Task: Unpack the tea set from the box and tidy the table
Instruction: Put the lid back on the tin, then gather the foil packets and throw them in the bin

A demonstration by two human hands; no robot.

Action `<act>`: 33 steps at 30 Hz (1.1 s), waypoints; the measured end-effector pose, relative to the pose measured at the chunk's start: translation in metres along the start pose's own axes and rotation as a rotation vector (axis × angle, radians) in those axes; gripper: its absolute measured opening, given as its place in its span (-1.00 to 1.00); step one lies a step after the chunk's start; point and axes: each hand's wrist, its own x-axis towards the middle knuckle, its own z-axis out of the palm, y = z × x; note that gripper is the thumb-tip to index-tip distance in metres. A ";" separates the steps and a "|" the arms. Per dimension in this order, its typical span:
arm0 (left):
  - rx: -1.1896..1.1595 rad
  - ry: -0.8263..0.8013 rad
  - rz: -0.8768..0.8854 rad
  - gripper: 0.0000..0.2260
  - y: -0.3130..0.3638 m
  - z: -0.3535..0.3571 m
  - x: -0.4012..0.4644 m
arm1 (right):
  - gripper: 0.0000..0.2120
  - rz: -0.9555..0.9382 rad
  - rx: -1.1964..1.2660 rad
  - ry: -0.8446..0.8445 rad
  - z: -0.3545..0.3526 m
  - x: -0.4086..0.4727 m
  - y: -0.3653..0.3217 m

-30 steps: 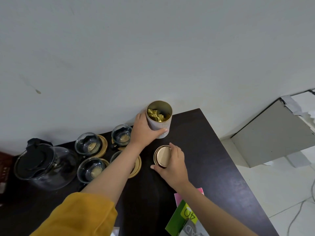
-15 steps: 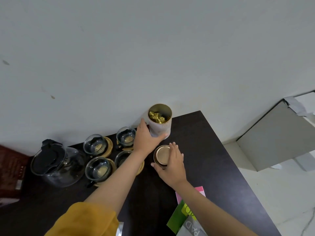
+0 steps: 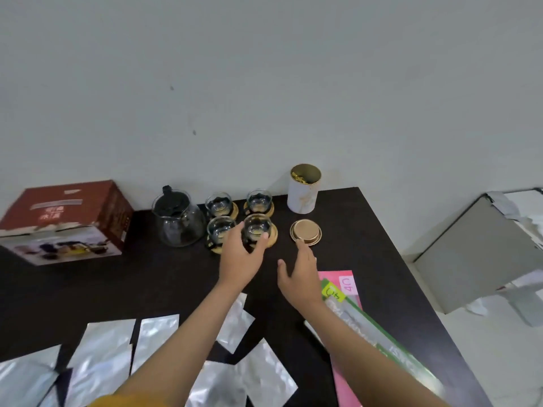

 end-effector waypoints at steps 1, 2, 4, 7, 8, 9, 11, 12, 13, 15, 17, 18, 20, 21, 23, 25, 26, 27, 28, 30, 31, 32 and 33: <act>0.004 0.012 0.000 -0.45 -0.006 -0.014 -0.014 | -0.41 0.002 -0.007 -0.010 0.005 -0.014 -0.006; 0.002 0.022 -0.003 -0.48 -0.012 -0.027 -0.028 | -0.42 0.004 -0.013 -0.019 0.010 -0.029 -0.012; -0.009 0.041 -0.036 -0.52 -0.029 -0.054 -0.058 | -0.43 -0.001 -0.011 -0.043 0.024 -0.060 -0.022; 0.007 0.084 -0.103 -0.54 -0.063 -0.096 -0.102 | -0.44 0.020 -0.002 -0.123 0.050 -0.112 -0.037; 0.017 0.097 -0.117 -0.55 -0.076 -0.111 -0.118 | -0.45 0.025 -0.001 -0.144 0.059 -0.130 -0.041; 0.035 0.110 -0.129 -0.56 -0.089 -0.126 -0.132 | -0.46 0.020 0.001 -0.160 0.067 -0.147 -0.045; 0.086 0.155 -0.152 -0.58 -0.122 -0.156 -0.159 | -0.47 0.014 -0.018 -0.191 0.081 -0.177 -0.048; 0.123 0.188 -0.171 -0.57 -0.140 -0.172 -0.172 | -0.47 0.010 -0.050 -0.204 0.086 -0.190 -0.046; 0.178 0.226 -0.196 -0.55 -0.158 -0.188 -0.184 | -0.47 0.007 -0.102 -0.210 0.091 -0.202 -0.042; 0.346 0.309 -0.260 -0.48 -0.196 -0.218 -0.206 | -0.44 0.015 -0.277 -0.193 0.096 -0.222 -0.029; 0.480 0.346 -0.381 -0.39 -0.229 -0.246 -0.222 | -0.36 0.098 -0.425 -0.178 0.096 -0.237 -0.018; 0.505 0.335 -0.438 -0.35 -0.242 -0.258 -0.228 | -0.32 0.162 -0.455 -0.182 0.096 -0.240 -0.013; 0.521 0.255 -0.527 -0.30 -0.264 -0.275 -0.231 | -0.29 0.269 -0.464 -0.211 0.097 -0.244 -0.011; 0.530 0.202 -0.564 -0.30 -0.272 -0.280 -0.229 | -0.30 0.294 -0.472 -0.230 0.101 -0.245 -0.012; 0.562 0.099 -0.607 -0.34 -0.280 -0.280 -0.224 | -0.32 0.283 -0.505 -0.258 0.114 -0.249 -0.021; 0.556 0.040 -0.596 -0.39 -0.274 -0.267 -0.218 | -0.35 0.225 -0.510 -0.277 0.133 -0.256 -0.035; 0.526 0.032 -0.569 -0.40 -0.267 -0.258 -0.215 | -0.35 0.184 -0.498 -0.297 0.142 -0.259 -0.043; 0.480 0.027 -0.525 -0.42 -0.259 -0.247 -0.214 | -0.36 0.135 -0.469 -0.321 0.151 -0.263 -0.051; 0.427 0.022 -0.471 -0.43 -0.251 -0.236 -0.214 | -0.34 0.085 -0.415 -0.345 0.158 -0.266 -0.060; 0.345 0.045 -0.366 -0.45 -0.239 -0.220 -0.213 | -0.29 0.005 -0.272 -0.353 0.165 -0.267 -0.073; 0.326 0.083 -0.339 -0.45 -0.236 -0.218 -0.212 | -0.30 -0.011 -0.205 -0.313 0.165 -0.261 -0.075; 0.320 0.134 -0.334 -0.44 -0.236 -0.219 -0.208 | -0.33 -0.005 -0.158 -0.250 0.163 -0.250 -0.075; 0.325 0.187 -0.342 -0.42 -0.238 -0.224 -0.203 | -0.38 0.020 -0.141 -0.184 0.158 -0.236 -0.073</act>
